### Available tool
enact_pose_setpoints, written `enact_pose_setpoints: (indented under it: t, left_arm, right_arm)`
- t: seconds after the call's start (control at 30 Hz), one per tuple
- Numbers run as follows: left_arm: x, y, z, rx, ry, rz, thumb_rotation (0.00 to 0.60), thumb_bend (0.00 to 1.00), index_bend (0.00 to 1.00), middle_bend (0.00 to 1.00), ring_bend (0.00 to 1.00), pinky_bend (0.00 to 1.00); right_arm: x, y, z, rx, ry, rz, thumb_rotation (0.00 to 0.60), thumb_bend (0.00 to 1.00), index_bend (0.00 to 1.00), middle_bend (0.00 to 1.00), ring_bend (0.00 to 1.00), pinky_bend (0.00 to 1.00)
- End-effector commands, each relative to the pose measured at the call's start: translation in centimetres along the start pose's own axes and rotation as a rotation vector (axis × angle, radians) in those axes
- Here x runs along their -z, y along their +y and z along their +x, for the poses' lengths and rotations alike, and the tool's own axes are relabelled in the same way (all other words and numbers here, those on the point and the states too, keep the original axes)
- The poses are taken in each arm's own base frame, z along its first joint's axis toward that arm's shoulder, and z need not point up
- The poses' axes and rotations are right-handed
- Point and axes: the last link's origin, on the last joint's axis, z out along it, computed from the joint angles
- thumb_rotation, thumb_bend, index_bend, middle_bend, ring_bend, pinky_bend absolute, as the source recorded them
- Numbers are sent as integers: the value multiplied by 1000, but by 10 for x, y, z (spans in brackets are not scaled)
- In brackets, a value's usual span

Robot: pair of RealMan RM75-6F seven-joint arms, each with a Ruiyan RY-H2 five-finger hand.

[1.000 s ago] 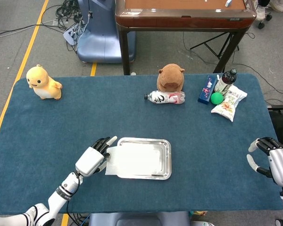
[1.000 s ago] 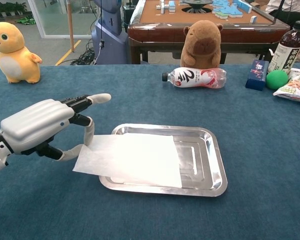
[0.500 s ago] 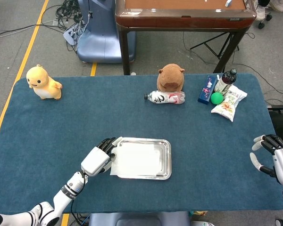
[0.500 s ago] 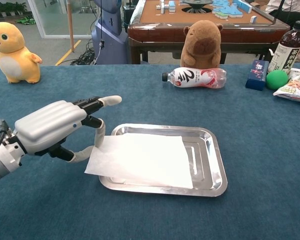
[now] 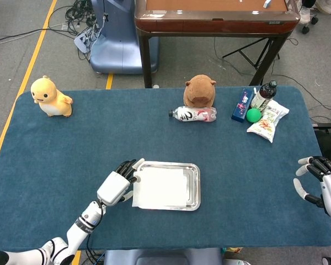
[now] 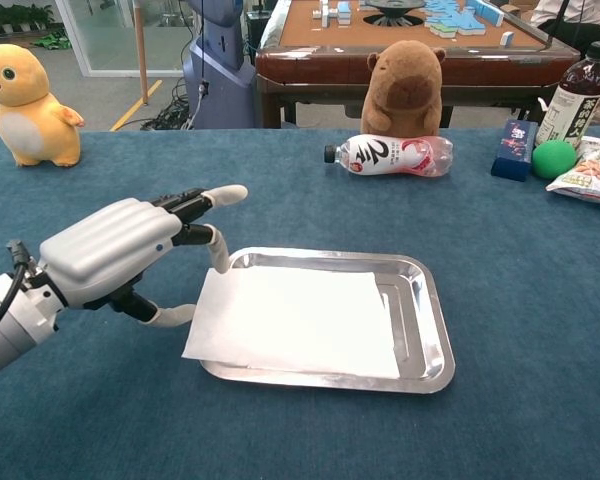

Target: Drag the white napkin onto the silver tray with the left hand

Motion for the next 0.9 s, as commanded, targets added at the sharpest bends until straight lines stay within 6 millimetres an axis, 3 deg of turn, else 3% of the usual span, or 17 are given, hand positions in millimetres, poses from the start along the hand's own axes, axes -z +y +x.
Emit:
enact_pose_setpoints:
  t: [0.03,0.9]
  left_arm:
    - [-1,1,-1,-2,2,7,600,191,393,0,0,123]
    - [-17,11,-8,-54,13,50,600,171,434,0,0,123]
  right_arm:
    - [0,0,0,-3,3,1,600,355,534,379,262,486]
    - [0,1,6,-31,51,-5,600,355,534,346,229,462]
